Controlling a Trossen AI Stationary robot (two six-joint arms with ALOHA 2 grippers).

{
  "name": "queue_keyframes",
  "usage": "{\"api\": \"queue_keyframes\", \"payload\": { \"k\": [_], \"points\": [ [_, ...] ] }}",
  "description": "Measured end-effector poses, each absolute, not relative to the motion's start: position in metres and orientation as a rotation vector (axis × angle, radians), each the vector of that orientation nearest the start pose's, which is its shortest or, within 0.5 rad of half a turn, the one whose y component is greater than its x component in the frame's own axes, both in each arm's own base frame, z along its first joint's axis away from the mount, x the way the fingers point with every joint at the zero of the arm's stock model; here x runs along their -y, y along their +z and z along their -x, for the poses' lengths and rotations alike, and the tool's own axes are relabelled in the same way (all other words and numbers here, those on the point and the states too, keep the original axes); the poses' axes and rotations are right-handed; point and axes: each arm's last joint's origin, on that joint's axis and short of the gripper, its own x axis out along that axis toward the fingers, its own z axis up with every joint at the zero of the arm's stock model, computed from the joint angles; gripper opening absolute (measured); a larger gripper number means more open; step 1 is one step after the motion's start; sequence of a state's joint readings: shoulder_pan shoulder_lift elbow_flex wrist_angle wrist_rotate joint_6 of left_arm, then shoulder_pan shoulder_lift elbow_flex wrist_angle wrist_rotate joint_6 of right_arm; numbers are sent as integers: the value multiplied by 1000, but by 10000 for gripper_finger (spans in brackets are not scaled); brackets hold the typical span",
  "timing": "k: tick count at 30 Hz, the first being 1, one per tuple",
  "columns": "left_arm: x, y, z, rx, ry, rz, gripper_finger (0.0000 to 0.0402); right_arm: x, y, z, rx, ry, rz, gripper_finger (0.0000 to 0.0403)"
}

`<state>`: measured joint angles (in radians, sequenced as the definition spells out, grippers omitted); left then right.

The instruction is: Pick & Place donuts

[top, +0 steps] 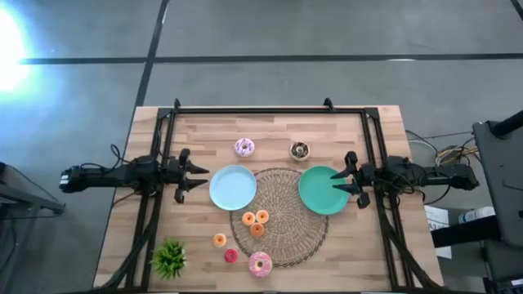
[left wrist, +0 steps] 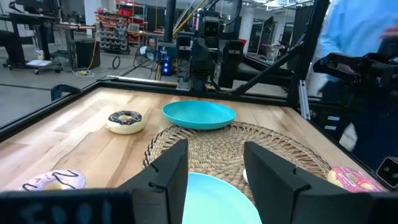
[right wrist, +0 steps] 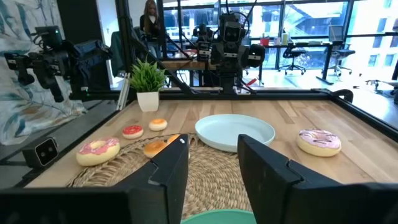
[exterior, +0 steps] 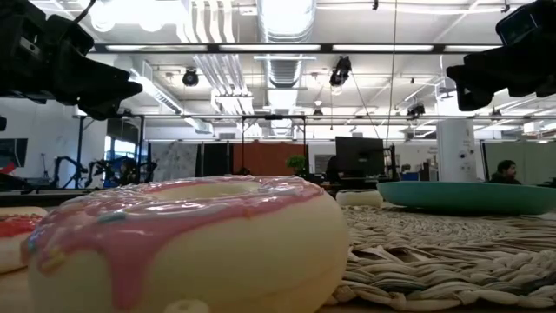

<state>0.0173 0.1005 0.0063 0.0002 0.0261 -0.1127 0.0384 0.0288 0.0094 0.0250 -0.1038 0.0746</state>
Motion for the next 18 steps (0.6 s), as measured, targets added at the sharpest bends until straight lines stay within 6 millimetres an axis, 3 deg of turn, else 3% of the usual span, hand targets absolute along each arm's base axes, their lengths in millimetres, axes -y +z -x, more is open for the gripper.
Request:
{"api": "queue_keyframes", "payload": {
  "k": [18],
  "points": [
    [-1,158,-103,-95,-4,115,131,-7,167,-99,6,141,-73,126]
  ]
}}
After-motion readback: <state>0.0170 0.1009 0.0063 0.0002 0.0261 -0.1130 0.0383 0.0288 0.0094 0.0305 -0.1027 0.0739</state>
